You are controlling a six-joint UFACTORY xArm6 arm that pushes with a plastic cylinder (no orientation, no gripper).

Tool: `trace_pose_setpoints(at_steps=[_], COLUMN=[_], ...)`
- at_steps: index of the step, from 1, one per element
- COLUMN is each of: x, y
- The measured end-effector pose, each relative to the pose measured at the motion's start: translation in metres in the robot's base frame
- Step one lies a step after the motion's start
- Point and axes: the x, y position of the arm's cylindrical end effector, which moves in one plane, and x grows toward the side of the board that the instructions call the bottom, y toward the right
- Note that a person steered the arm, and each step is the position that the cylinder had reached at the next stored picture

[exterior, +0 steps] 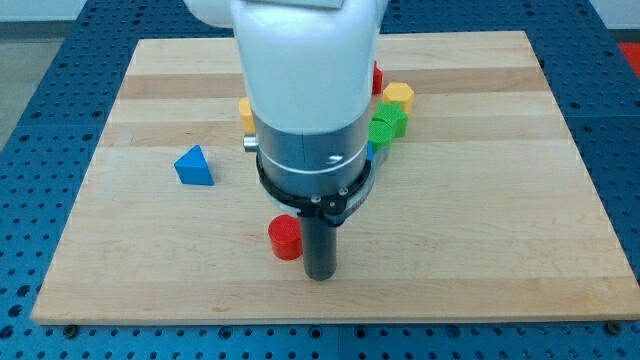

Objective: Drag the red circle to the bottom right side of the blue triangle

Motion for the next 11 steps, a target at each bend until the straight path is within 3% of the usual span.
trace_pose_setpoints(at_steps=[4,7,11], x=[-0.057,-0.055,-0.107], y=[-0.043,-0.084,-0.079])
